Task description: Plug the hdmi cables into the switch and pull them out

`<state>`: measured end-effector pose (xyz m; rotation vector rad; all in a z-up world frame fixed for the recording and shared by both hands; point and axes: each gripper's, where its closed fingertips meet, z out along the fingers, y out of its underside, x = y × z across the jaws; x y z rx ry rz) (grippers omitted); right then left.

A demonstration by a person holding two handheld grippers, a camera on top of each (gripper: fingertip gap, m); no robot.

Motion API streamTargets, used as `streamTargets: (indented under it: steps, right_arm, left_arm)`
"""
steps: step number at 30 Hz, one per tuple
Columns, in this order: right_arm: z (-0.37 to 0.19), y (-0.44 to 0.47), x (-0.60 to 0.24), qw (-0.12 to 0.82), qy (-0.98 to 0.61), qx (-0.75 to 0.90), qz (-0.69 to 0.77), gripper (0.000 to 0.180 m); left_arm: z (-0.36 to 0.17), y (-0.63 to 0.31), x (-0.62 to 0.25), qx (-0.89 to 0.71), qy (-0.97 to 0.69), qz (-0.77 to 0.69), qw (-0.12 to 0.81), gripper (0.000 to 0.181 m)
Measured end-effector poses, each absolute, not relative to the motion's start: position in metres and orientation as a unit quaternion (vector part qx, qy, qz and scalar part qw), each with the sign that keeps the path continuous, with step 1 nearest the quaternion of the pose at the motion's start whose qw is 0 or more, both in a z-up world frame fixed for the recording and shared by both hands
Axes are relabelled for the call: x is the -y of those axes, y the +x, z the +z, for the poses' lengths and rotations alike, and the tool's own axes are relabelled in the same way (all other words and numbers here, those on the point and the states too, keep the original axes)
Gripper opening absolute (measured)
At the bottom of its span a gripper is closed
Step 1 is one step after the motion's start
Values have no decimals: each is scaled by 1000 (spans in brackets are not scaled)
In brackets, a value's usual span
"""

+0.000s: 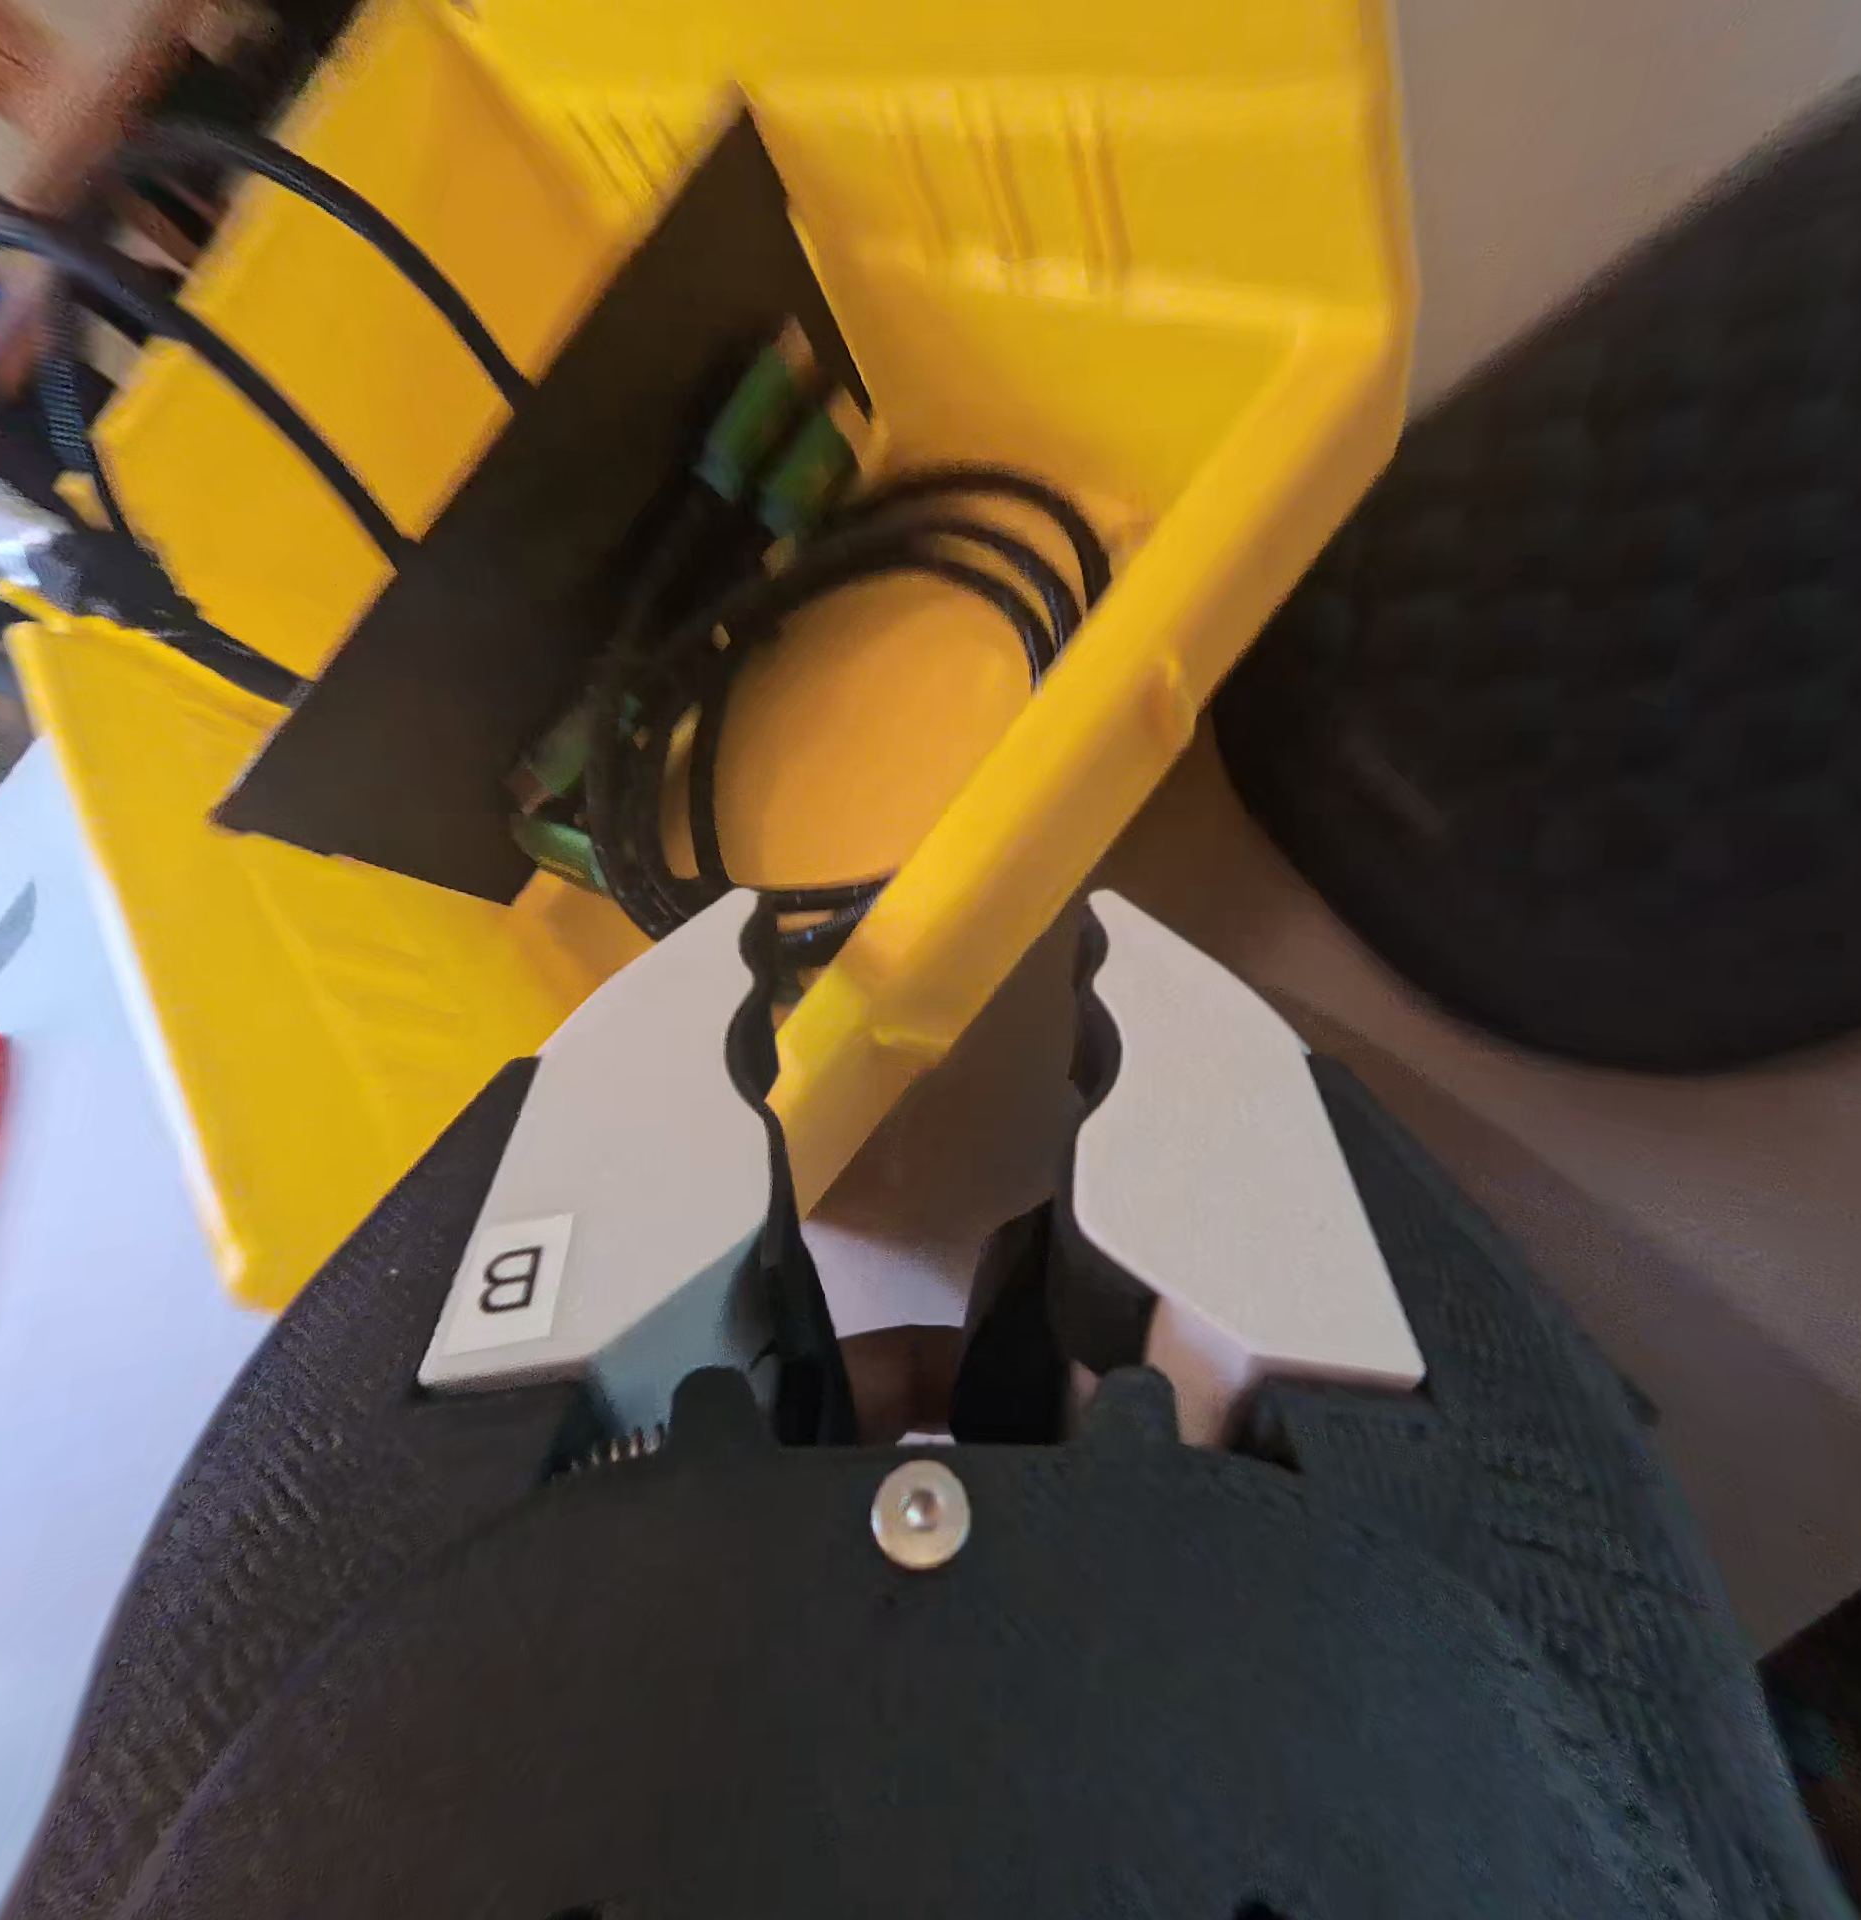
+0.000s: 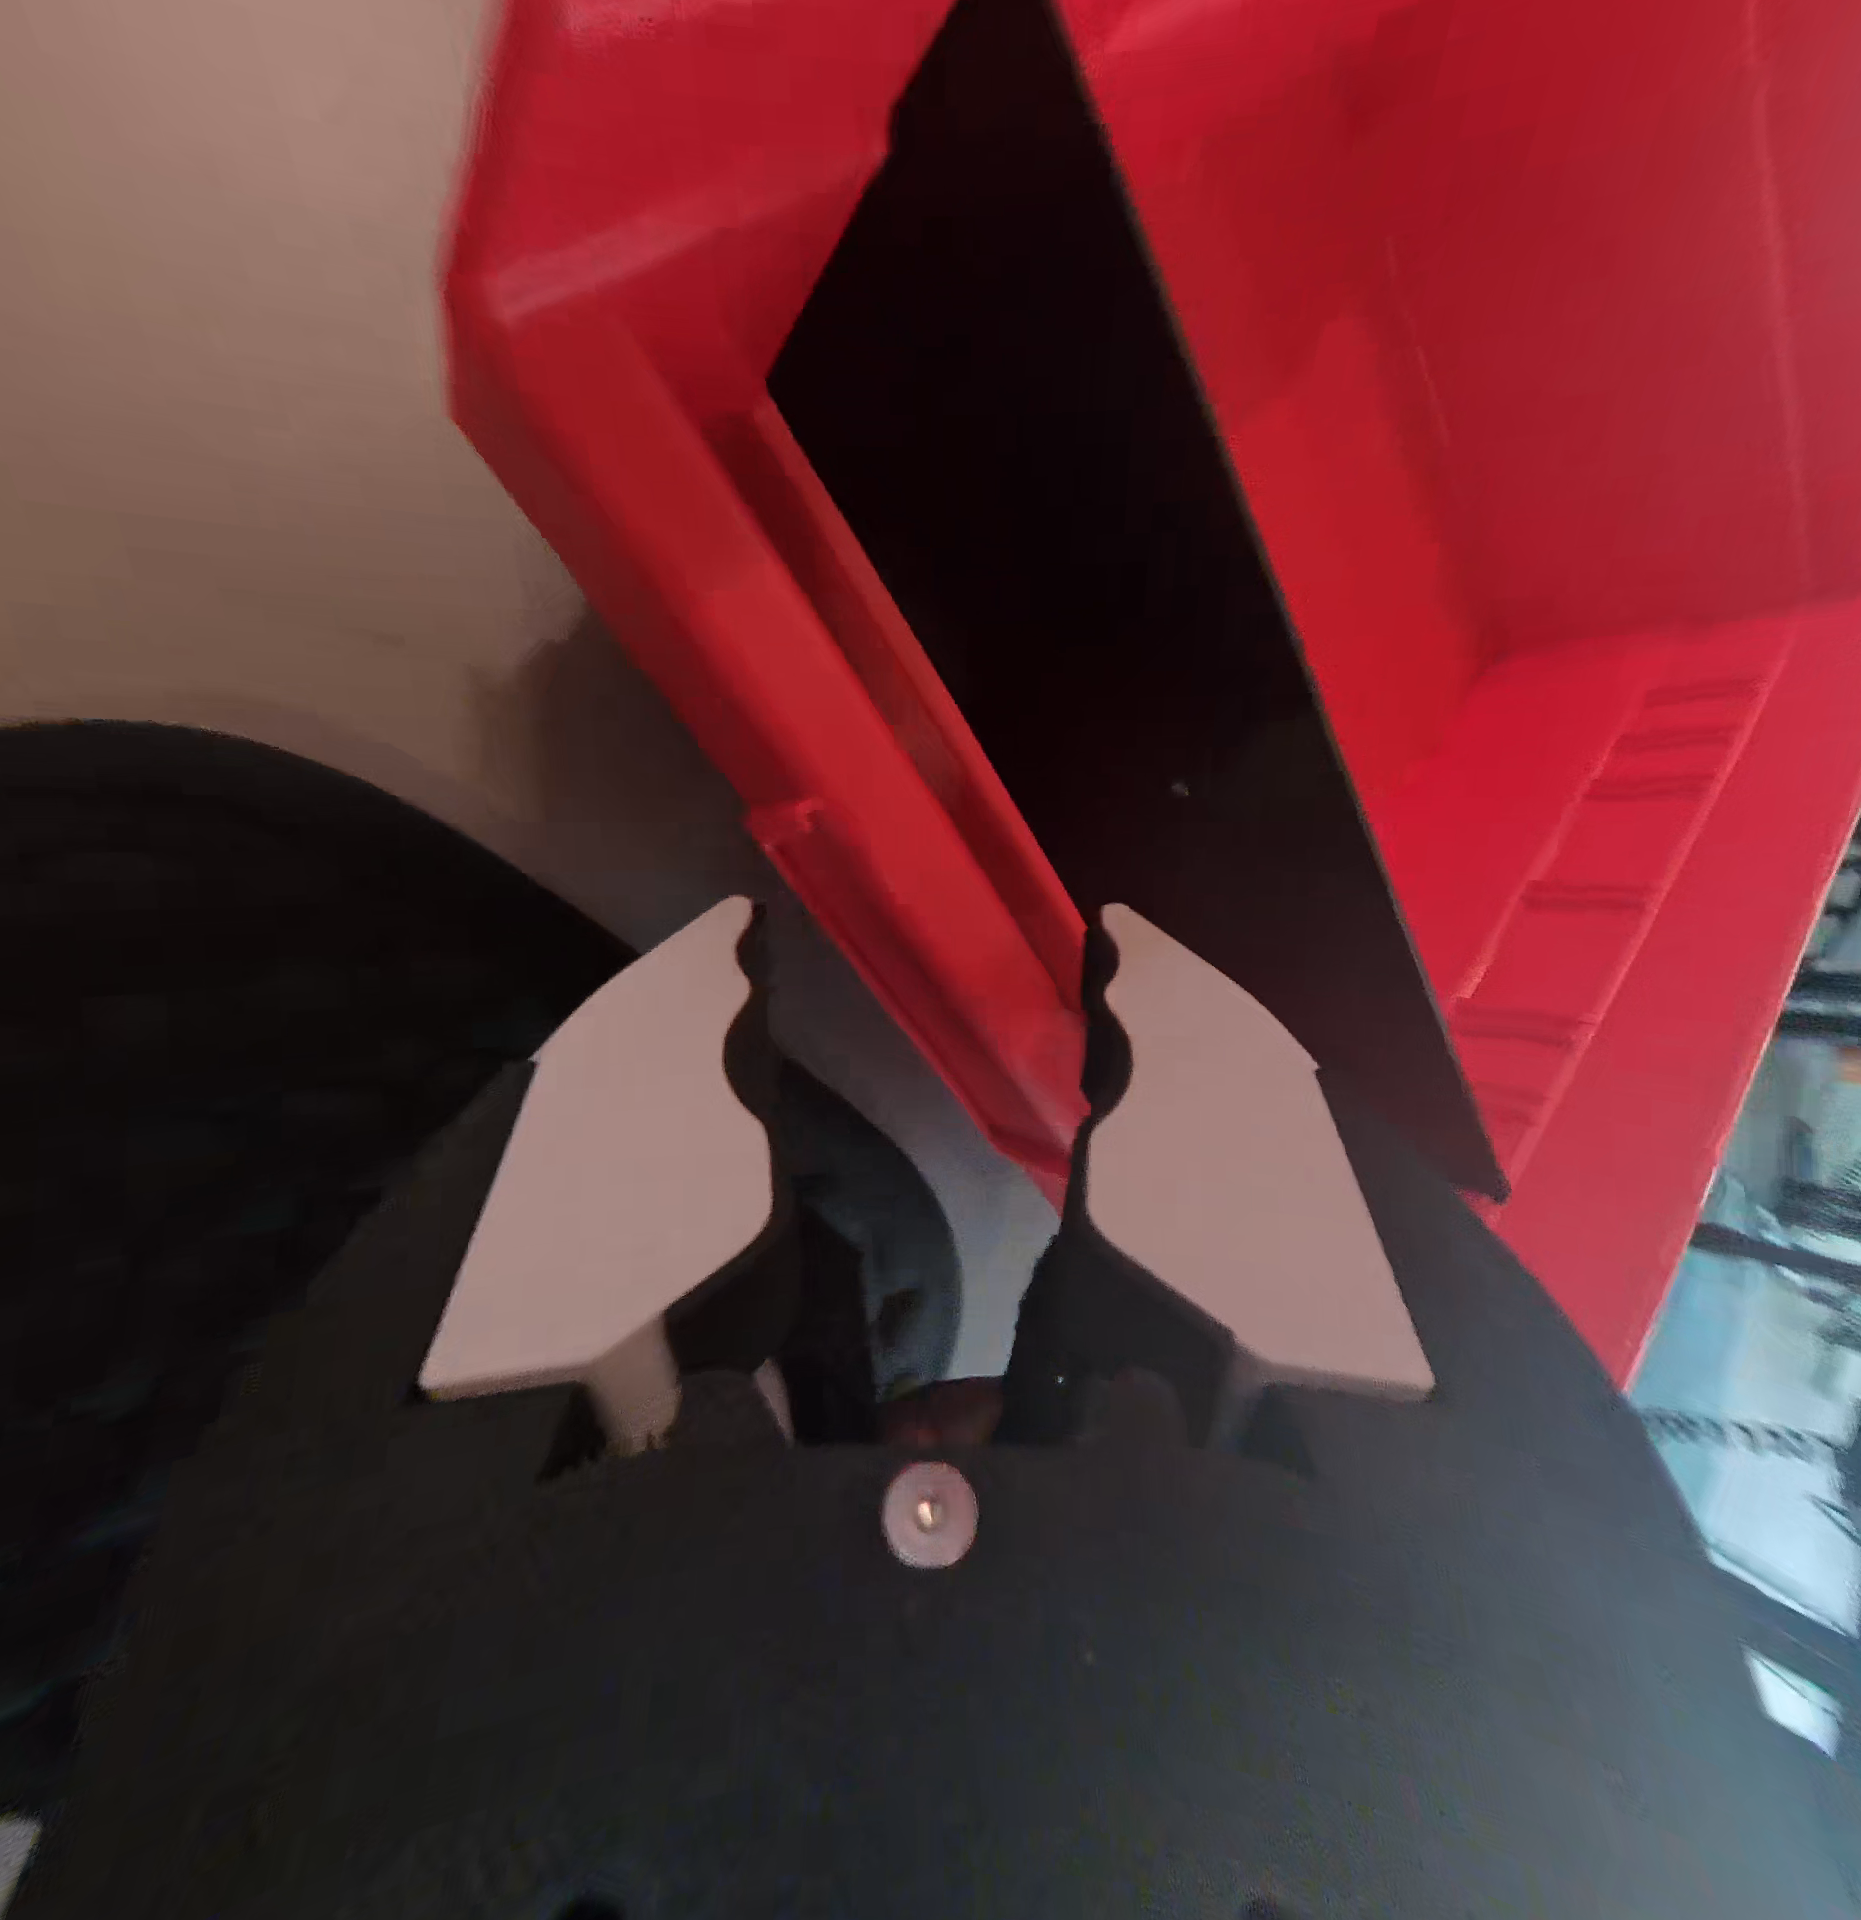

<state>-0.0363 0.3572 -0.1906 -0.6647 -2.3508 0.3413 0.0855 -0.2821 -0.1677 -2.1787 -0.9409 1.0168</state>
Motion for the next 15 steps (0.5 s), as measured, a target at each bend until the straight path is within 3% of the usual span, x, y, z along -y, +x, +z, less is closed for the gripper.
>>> streamTargets:
  steps: [1,3,5,7,9,11,14,15]
  right_arm:
    - [-183,-32,-351,333,-258,891,168,61]
    - [-161,-24,-335,344,-270,859,266,65]
    - [-128,-16,-314,366,-273,799,390,69]
    - [-87,-3,-294,391,-263,702,534,68]
    - [-49,15,-281,398,-241,576,672,73]
    - [-25,26,-270,394,-207,484,754,90]
    - [-26,24,-246,347,-209,452,795,134]
    - [-30,26,-238,330,-202,448,806,138]
  left_arm:
    - [-151,88,275,367,-773,391,339,54]
    - [-104,101,258,380,-667,401,501,63]
    - [-50,124,253,380,-508,385,670,83]
    - [-9,149,265,354,-348,380,780,108]
    - [17,158,277,330,-244,393,823,128]
    - [26,156,259,321,-251,361,839,142]
    - [29,154,235,301,-256,388,833,145]
    - [26,151,225,294,-275,404,822,145]
